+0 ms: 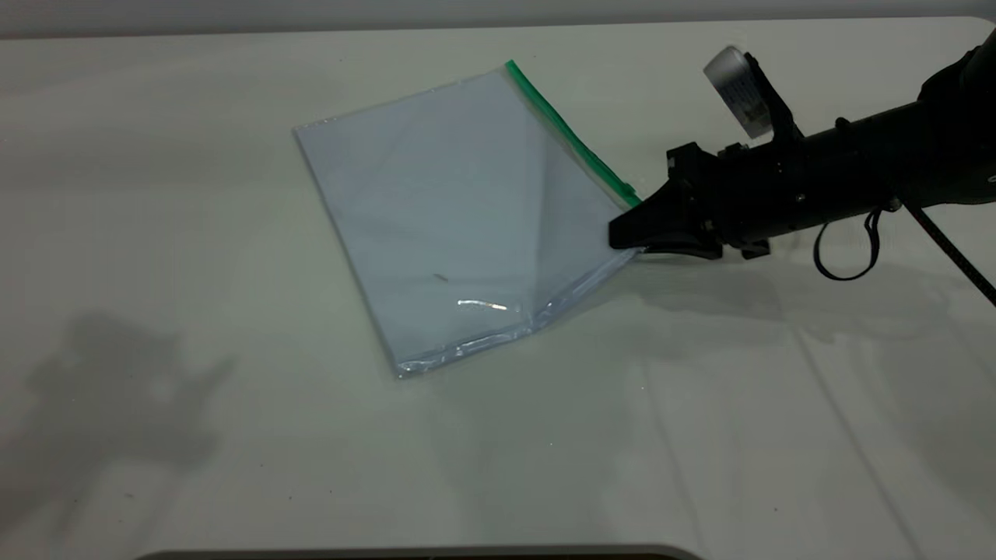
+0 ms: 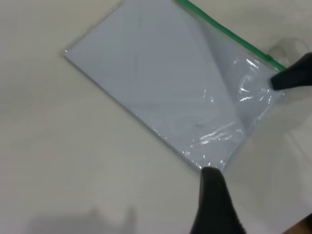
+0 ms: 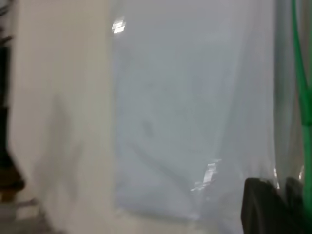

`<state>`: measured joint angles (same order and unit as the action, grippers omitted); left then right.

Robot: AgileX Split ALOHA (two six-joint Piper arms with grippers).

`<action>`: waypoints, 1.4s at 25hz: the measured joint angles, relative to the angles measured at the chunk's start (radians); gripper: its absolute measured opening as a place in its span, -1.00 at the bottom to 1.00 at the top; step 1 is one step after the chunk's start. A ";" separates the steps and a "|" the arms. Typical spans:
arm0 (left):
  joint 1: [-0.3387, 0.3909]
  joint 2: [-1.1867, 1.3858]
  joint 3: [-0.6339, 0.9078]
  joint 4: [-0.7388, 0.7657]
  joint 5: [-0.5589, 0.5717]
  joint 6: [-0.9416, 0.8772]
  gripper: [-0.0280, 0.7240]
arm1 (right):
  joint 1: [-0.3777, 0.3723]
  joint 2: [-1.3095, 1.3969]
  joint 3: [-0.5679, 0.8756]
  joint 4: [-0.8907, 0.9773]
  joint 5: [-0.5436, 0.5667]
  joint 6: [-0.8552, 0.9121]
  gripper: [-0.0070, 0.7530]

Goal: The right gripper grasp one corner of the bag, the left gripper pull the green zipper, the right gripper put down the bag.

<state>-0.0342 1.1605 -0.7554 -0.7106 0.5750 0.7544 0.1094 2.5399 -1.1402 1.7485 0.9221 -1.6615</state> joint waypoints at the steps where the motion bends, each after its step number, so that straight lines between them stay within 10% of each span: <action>1: 0.000 0.000 0.000 0.000 -0.005 0.001 0.53 | 0.000 -0.004 0.000 -0.027 0.022 0.000 -0.89; 12: 0.000 0.006 -0.002 -0.002 -0.038 0.003 0.53 | 0.001 -0.194 -0.003 -0.700 -0.075 0.300 -0.89; 19: 0.000 0.111 -0.026 -0.019 -0.040 0.007 0.53 | 0.046 -0.251 -0.170 -0.735 -0.249 0.357 -0.89; 29: -0.010 0.424 -0.277 -0.085 0.011 0.183 0.53 | 0.277 -0.257 -0.298 -0.917 -0.159 0.391 -0.89; 35: -0.114 0.602 -0.428 -0.161 0.033 0.380 0.53 | 0.248 -0.258 -0.300 -0.985 -0.243 0.465 -0.89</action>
<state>-0.1484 1.7625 -1.1837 -0.8719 0.6083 1.1343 0.3572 2.2816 -1.4400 0.7638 0.6792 -1.1962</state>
